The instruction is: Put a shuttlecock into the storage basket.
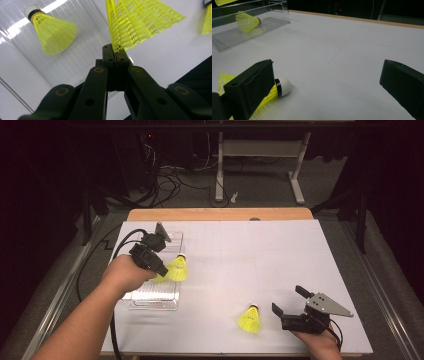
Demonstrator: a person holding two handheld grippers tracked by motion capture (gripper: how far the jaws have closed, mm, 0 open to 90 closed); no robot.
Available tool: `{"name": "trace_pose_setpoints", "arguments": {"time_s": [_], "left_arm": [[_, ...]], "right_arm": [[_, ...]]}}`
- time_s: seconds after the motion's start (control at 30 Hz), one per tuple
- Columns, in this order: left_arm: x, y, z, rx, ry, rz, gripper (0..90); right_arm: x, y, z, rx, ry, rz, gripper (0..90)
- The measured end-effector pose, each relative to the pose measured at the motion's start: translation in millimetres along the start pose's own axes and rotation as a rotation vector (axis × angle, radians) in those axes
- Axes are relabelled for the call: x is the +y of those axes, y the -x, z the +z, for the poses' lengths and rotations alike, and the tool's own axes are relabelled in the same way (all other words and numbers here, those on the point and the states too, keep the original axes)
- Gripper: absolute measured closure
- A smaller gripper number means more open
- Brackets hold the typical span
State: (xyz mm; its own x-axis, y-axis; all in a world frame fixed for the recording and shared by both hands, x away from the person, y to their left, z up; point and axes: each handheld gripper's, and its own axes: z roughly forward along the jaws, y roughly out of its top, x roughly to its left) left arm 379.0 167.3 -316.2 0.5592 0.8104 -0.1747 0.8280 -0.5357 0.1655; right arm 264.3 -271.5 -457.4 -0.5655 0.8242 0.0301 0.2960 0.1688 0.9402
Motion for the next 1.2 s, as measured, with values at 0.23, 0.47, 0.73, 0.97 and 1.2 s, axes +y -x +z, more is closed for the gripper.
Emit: {"name": "trace_pose_setpoints", "arguments": {"time_s": [0.23, 0.47, 0.73, 0.97, 1.2], "left_arm": [[-8.4, -8.3, -5.1, 0.002, 0.001, -0.020, 90.0], [-19.8, -22.8, -3.8, 0.006, 0.003, -0.059, 90.0], [-32.6, -38.8, -1.0, 0.005, 0.000, -0.100, 90.0], [-42.9, -49.0, 2.9, 0.008, -0.006, -0.123, 90.0], [-54.0, -57.0, 8.2, 0.002, -0.012, -0.146, 90.0]], "right_arm": [[-0.2, 0.7, -0.1, 0.000, -0.001, 0.003, 0.2], [0.0, 0.2, 0.0, 0.000, 0.001, 0.005, 0.2], [0.0, -0.1, 0.4, -0.002, 0.000, 0.001, 0.3], [0.8, -0.4, -1.0, -0.015, 0.019, -0.003, 0.2], [0.7, -0.3, -1.0, -0.018, 0.017, 0.000, 0.2]]}}
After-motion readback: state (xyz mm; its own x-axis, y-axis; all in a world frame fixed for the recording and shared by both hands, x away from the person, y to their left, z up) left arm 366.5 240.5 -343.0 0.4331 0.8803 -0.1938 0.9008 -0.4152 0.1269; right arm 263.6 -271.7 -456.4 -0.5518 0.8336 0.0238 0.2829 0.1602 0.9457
